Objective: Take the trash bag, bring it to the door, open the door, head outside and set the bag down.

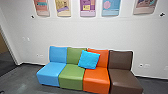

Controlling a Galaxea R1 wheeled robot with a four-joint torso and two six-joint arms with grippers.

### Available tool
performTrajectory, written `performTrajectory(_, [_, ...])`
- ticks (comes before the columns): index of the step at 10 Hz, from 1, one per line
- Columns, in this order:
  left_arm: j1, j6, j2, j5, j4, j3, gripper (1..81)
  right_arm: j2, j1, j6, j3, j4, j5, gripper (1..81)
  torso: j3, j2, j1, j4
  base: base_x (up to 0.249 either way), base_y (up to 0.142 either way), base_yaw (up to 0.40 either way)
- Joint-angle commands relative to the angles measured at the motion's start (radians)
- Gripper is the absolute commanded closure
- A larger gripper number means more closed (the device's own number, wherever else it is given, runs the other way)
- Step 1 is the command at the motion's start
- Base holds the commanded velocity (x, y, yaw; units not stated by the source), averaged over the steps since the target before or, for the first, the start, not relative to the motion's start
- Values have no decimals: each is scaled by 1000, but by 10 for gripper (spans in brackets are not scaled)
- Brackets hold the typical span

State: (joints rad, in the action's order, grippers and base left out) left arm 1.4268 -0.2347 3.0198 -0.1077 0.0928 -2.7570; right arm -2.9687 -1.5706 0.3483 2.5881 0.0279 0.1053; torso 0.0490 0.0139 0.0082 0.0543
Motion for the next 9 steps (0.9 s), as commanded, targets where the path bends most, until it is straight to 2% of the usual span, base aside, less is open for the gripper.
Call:
performTrajectory(1, [-56, -8, -4, -66, -5, -1, 811, -3, 37, -2, -2, 14, -52, 10, 0, 0, 0, 0, 0, 0, -127])
performTrajectory(9, [-58, -8, -2, -66, -5, -3, 811, -6, 36, -2, -2, 14, -50, 10, 0, 0, 0, 0, 0, 0, -157])
